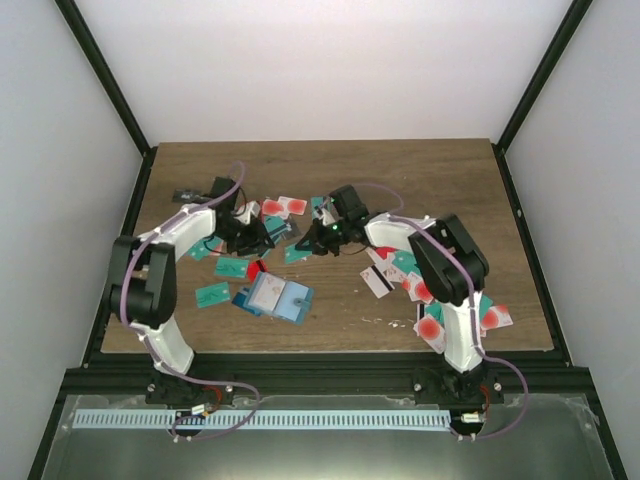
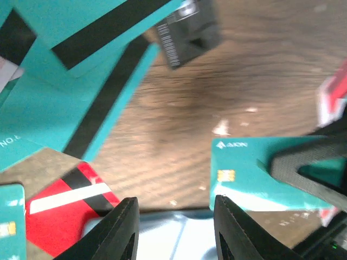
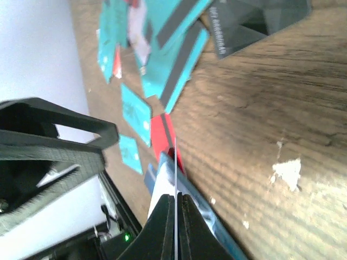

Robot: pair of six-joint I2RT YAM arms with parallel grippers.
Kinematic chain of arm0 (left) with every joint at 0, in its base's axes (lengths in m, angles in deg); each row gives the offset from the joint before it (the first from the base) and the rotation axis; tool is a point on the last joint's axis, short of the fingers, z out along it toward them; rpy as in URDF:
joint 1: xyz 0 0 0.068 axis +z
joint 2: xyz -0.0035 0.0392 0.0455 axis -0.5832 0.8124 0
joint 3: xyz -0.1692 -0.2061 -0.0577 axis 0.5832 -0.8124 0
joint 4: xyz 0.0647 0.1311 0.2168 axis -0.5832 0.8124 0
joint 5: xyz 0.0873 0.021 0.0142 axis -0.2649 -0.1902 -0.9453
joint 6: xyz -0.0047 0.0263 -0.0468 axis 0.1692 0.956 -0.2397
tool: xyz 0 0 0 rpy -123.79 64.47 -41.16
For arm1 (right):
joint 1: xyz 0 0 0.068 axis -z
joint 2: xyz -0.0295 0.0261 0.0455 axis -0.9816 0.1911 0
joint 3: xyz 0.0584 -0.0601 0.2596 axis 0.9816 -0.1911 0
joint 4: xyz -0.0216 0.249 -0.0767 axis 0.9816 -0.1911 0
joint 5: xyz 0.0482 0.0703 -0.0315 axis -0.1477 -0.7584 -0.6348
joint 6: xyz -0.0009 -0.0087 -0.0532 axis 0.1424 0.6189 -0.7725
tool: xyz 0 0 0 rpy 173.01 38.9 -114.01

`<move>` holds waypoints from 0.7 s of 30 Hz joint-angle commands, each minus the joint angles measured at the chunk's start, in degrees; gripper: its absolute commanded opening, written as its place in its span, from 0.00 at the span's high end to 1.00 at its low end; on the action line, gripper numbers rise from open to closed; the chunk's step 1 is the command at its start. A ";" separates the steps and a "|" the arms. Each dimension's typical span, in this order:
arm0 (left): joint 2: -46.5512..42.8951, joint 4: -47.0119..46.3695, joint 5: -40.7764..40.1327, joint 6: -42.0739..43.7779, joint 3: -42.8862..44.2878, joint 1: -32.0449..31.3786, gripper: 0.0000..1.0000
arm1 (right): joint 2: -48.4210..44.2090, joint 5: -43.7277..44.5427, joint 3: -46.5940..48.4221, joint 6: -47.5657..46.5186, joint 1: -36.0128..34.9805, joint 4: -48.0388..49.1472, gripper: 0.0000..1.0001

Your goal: Put the credit cards into the card holder

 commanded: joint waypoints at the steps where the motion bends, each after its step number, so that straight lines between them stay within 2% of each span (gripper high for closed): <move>1: -9.77 1.42 3.09 -0.14 -0.82 -0.14 0.59 | -7.34 -7.12 -0.48 -13.62 2.27 -6.41 0.99; 5: -16.56 2.51 3.97 -0.45 -2.19 -2.23 0.60 | -13.46 -9.38 -1.13 -28.94 2.43 -16.44 0.99; 10: -25.25 3.55 3.03 -0.56 -2.42 -9.10 0.60 | -23.03 -11.02 -5.53 -41.00 2.33 -22.57 0.99; 13: -31.23 1.33 5.61 -0.63 -4.39 -11.57 0.62 | -30.19 -12.37 -9.63 -44.61 2.29 -22.17 0.99; 15: -35.02 -1.02 10.90 0.14 -6.56 -11.97 0.63 | -34.82 -13.43 -12.78 -45.42 2.30 -21.66 0.99; 21: -42.34 -5.42 17.46 -0.06 -10.88 -15.39 0.59 | -46.28 -18.47 -20.13 -45.14 1.71 -19.21 0.99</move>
